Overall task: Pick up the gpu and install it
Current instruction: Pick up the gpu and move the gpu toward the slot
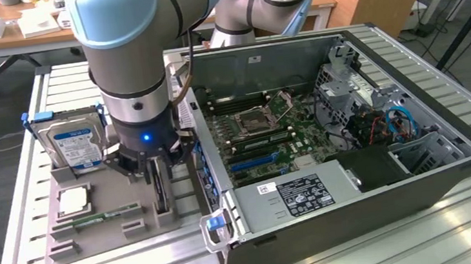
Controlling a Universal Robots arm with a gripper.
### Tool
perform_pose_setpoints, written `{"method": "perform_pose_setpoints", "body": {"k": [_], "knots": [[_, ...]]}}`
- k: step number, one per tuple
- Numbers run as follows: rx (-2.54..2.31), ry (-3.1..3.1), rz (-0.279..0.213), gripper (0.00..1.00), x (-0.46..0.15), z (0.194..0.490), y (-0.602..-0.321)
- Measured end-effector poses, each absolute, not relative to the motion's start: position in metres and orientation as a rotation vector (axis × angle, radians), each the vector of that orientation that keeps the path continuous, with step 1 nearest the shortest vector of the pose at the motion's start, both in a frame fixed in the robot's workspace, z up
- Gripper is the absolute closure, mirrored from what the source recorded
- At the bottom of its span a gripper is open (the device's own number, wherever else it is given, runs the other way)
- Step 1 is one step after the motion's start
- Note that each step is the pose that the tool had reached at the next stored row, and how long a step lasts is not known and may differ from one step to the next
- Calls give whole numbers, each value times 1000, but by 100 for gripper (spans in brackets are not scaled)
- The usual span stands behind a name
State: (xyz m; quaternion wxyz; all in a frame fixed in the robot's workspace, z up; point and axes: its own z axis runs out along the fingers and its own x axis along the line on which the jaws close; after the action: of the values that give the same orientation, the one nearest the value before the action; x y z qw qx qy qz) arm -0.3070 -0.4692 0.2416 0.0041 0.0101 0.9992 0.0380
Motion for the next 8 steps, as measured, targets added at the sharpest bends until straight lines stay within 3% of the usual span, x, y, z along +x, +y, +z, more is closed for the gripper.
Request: {"method": "perform_pose_setpoints", "body": {"k": [8], "knots": [[33,3131,120,57,-310,238,-465]]}}
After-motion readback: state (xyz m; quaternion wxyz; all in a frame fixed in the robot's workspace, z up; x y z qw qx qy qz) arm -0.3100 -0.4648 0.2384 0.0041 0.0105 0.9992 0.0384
